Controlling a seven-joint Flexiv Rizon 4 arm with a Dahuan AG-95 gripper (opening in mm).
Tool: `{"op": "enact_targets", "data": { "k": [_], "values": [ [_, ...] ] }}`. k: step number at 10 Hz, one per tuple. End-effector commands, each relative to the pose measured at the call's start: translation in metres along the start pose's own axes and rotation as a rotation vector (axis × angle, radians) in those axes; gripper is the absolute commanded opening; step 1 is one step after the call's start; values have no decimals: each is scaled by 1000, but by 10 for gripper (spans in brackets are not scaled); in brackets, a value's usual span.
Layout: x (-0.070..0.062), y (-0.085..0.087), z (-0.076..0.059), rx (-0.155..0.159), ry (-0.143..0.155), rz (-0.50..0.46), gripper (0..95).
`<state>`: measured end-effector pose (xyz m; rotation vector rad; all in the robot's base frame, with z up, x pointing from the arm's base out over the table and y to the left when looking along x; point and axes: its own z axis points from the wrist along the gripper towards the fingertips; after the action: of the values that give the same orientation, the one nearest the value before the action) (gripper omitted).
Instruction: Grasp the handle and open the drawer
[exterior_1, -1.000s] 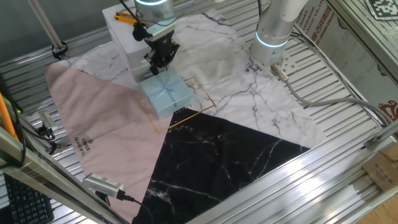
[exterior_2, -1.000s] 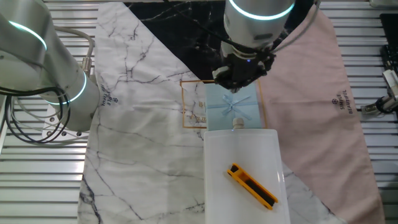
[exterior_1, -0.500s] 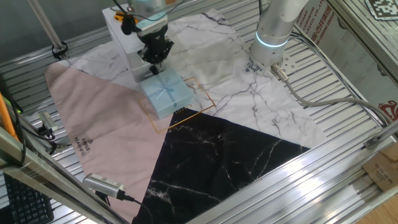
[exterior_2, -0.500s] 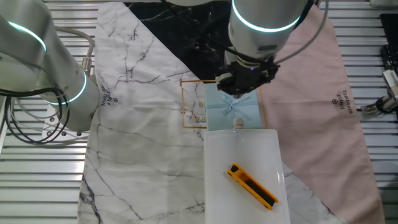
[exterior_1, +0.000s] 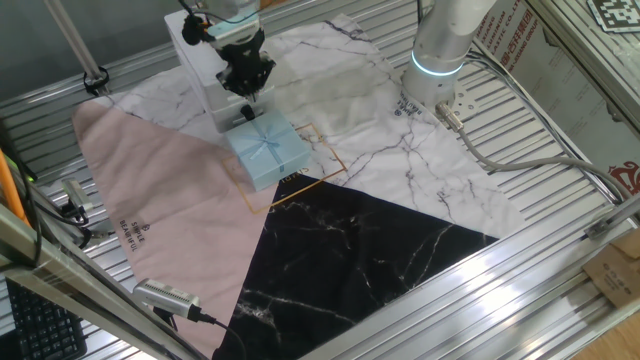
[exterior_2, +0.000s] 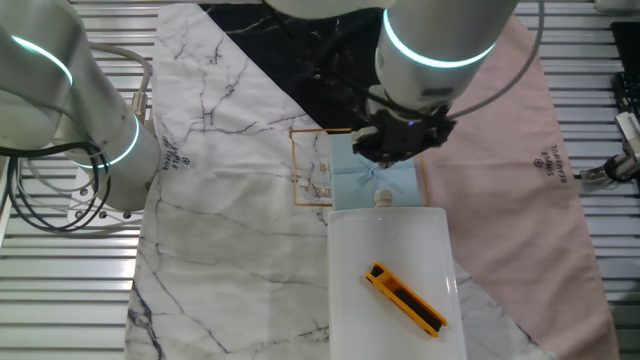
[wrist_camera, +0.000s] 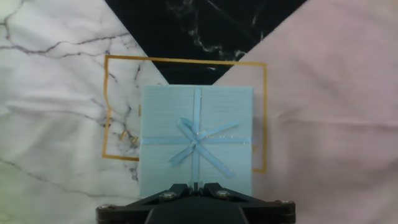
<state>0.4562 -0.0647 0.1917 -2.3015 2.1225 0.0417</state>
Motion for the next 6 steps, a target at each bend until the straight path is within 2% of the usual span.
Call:
{"op": "enact_targets", "data": {
  "k": [1,6],
  "values": [
    [2,0,0,-1,3,18,0],
    [14,0,1,0,0,34,0]
  ]
}}
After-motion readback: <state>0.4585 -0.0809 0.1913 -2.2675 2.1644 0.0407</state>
